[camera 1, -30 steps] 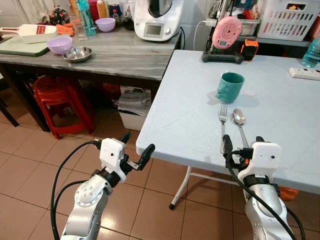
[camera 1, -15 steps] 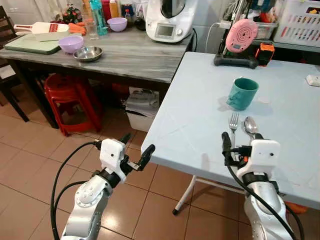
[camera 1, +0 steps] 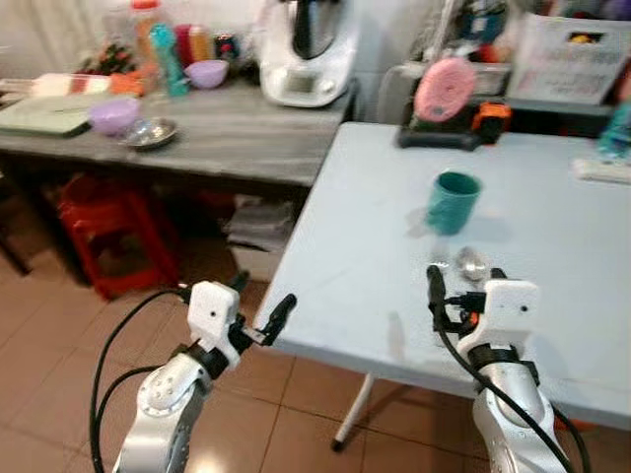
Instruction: Setting the table
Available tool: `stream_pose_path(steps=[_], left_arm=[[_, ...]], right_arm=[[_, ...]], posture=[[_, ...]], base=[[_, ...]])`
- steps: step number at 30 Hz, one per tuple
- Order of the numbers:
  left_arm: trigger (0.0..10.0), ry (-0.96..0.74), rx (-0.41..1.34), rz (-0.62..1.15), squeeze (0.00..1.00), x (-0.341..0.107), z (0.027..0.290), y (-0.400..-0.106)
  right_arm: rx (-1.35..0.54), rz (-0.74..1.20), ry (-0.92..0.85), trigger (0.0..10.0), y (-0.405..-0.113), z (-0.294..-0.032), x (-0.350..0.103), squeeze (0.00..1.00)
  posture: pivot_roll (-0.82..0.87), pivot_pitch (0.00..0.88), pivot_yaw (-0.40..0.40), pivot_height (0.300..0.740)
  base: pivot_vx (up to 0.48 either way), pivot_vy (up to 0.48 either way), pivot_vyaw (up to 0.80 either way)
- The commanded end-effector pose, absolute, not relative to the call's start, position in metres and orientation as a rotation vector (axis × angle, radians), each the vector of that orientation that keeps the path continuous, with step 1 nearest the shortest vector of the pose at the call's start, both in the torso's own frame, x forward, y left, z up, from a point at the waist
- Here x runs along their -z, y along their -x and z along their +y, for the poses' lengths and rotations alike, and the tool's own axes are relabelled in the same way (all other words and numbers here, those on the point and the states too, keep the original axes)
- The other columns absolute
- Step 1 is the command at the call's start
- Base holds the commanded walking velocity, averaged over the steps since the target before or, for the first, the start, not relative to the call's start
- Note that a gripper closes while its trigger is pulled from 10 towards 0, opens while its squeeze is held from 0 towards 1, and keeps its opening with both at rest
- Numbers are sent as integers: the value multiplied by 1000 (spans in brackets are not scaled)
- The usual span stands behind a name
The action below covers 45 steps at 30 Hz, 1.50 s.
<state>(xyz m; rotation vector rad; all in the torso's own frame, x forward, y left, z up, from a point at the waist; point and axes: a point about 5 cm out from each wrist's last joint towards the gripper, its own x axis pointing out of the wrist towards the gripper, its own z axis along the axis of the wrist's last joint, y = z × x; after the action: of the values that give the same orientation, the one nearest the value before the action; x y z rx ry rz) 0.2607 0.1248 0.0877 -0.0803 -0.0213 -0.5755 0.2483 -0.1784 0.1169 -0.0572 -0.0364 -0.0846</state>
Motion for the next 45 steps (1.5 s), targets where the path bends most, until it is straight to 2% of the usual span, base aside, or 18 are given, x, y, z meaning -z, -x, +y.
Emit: stream_pose_path(steps=[1, 18, 36, 37, 38, 39, 40, 41, 42, 45], left_arm=[[10000, 67, 588, -9, 0, -88, 126, -260], [10000, 13, 853, 47, 0, -86, 122, -248], [10000, 0, 879, 32, 0, -98, 123, -251], [10000, -5, 883, 33, 0, -97, 122, -251], [10000, -7, 886, 34, 0, -97, 122, -251], [10000, -9, 888, 34, 0, -98, 122, -251], [10000, -9, 891, 34, 0, -97, 122, -250], [10000, -8, 892, 35, 0, -97, 121, -250], [10000, -8, 895, 36, 0, -97, 121, -250], [10000, -19, 901, 37, 0, -96, 120, -249]], right_arm=[[84, -40, 54, 10000, -250, -178, -118, 0], [124, 112, 81, 10000, -256, -188, -99, 0], [64, 254, 30, 10000, -271, -188, -90, 0], [61, 260, 32, 9412, -273, -189, -89, 0], [63, 263, 30, 7961, -274, -189, -89, 0], [64, 264, 28, 7961, -275, -190, -90, 0], [61, 275, 25, 2980, -276, -190, -89, 0], [61, 283, 23, 2275, -277, -190, -89, 0], [60, 291, 23, 0, -278, -191, -89, 0], [51, 301, 28, 0, -280, -191, -88, 0]], posture=[[-43, 0, 32, 740], [-43, 0, 21, 740], [-41, 0, 18, 740], [-41, 0, 19, 740], [-42, 0, 19, 740], [-42, 0, 19, 740], [-41, 0, 21, 740], [-42, 0, 21, 740], [-41, 0, 20, 740], [-39, 0, 21, 740]], base=[[0, 0, 0], [0, 0, 0], [0, 0, 0], [0, 0, 0], [0, 0, 0], [0, 0, 0], [0, 0, 0], [0, 0, 0], [0, 0, 0], [0, 0, 0]])
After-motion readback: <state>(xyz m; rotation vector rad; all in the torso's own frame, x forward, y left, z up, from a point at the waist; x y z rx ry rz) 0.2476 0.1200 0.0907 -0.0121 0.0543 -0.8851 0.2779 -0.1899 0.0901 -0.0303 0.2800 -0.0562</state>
